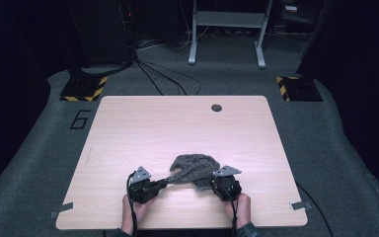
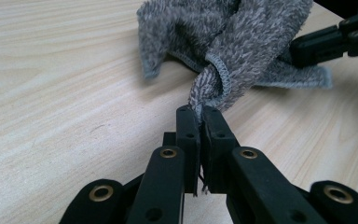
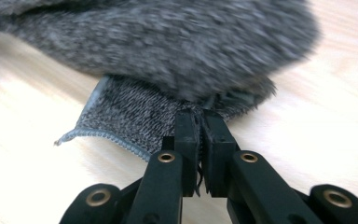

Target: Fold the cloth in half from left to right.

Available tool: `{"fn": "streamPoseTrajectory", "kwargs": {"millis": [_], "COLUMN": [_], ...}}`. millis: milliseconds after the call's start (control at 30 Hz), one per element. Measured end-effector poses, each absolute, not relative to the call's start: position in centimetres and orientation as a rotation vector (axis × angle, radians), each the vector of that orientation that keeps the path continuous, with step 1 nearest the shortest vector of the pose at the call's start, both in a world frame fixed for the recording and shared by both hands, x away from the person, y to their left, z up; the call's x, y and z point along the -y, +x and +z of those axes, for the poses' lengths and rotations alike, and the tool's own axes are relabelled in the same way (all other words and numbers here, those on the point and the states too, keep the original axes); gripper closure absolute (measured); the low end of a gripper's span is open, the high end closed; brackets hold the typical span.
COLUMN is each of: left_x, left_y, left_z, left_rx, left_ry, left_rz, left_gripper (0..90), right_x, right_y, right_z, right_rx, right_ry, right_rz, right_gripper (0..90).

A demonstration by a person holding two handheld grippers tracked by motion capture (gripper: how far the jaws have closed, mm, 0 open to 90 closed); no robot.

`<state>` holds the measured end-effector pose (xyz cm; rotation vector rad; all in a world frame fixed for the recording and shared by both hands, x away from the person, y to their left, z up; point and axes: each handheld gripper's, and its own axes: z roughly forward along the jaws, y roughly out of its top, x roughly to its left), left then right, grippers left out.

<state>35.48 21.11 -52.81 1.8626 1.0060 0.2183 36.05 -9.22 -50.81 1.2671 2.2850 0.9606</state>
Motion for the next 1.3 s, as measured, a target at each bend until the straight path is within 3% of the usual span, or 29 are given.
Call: {"fn": "streamPoseTrajectory", "kwargs": {"millis": [933, 1300], "left_x": [-26.2, -27.3], "left_y": [35.9, 35.4], "left_z": [-50.9, -51.5], "left_rx": [-1.071, -1.124], "left_ry": [1.819, 1.832], "left_rz": [0.328, 0.276], "left_gripper": [86.9, 86.9], "right_x": [15.1, 15.7], "right_y": [37.8, 36.7], "right_z": [-47.2, -47.3], "right_rx": [-2.110, -2.107], "right_ry": [1.264, 1.254], "right_rz": [0.887, 0.846], "right_gripper": [87.0, 84.4]}}
